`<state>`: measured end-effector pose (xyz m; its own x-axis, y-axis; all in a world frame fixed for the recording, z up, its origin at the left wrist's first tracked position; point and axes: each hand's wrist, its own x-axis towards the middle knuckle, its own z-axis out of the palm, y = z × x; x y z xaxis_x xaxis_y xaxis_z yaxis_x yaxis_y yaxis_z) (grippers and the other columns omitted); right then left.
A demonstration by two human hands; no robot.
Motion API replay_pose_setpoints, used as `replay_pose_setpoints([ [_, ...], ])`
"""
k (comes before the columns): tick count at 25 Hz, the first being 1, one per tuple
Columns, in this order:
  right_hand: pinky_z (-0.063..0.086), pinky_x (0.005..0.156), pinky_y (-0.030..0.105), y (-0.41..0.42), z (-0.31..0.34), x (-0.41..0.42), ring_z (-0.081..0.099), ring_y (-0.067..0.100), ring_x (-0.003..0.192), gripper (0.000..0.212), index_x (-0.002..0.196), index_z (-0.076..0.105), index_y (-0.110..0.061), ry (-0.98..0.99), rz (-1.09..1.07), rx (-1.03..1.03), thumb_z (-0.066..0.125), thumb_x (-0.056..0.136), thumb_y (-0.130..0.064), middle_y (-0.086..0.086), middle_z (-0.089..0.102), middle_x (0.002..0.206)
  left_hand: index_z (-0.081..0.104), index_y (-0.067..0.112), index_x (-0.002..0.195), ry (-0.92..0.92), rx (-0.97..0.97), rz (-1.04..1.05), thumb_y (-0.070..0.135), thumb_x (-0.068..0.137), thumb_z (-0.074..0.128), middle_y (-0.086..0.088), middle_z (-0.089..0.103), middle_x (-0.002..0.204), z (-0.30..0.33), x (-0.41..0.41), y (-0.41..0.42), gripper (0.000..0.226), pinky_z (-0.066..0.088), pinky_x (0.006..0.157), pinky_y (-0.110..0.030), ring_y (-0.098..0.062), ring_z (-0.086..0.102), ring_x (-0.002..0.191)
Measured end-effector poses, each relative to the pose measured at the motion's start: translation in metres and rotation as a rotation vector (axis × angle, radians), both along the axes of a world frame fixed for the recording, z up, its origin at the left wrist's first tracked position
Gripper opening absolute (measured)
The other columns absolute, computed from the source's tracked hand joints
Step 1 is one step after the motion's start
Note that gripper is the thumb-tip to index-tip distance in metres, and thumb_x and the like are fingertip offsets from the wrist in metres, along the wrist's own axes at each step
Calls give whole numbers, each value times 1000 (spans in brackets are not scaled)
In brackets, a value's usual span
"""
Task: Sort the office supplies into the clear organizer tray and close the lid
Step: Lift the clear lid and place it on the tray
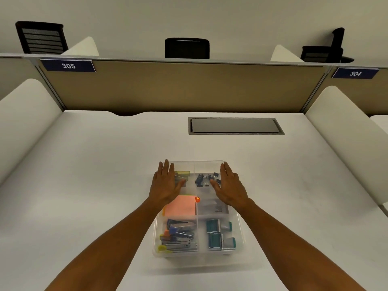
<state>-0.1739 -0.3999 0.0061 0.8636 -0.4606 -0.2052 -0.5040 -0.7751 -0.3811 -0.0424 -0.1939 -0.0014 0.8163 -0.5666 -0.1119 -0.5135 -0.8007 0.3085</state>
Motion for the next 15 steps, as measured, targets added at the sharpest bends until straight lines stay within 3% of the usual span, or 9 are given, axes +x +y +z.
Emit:
replay_pose_setpoints([
  [2, 23, 118, 48, 1, -5, 1, 15, 32, 150, 90, 155, -3, -21, -26, -5, 30, 25, 87, -72, -2, -7, 164, 4, 16, 153, -28, 5, 3, 75, 82, 12, -5, -7, 162, -7, 0, 0, 93, 5, 119, -42, -24, -8, 149],
  [6, 39, 108, 39, 4, -9, 0, 39, 28, 140, 91, 156, -1, -19, -114, -36, 5, 35, 90, -69, -3, 3, 164, 3, 16, 153, -80, 24, 1, 71, 84, 10, -4, -7, 161, -10, -1, 1, 89, 2, 118, -40, -23, -7, 149],
  [9, 51, 90, 29, 4, -6, -1, 62, 23, 117, 93, 156, -2, -20, -109, -27, -63, 32, 88, -74, -4, 5, 164, 3, 18, 153, -77, -3, 10, 70, 87, 13, -3, -7, 162, -14, -3, 1, 85, 9, 120, -44, -23, -6, 149],
  [11, 51, 77, 22, 5, -9, -3, 67, 17, 97, 94, 156, -5, -22, -107, -11, -87, 28, 86, -76, -7, 4, 164, 5, 20, 153, -96, -15, 27, 69, 88, 17, -1, -5, 162, -18, -5, 1, 82, 15, 118, -44, -22, -4, 149],
  [13, 52, 74, 22, 5, -11, -4, 68, 15, 91, 94, 156, -6, -23, -104, -14, -85, 27, 86, -77, -8, 4, 163, 15, 20, 152, -129, -30, 30, 65, 91, 27, -3, 3, 162, -17, -6, 1, 76, 17, 117, -44, -25, 3, 149],
  [15, 54, 77, 25, 6, -13, -4, 68, 17, 95, 95, 156, -6, -24, -109, -23, -95, 26, 85, -78, -9, 4, 163, 36, 19, 143, -199, -61, -4, 55, 92, 40, -7, 25, 157, -16, -9, 4, 63, 22, 115, -43, -29, 22, 145],
])
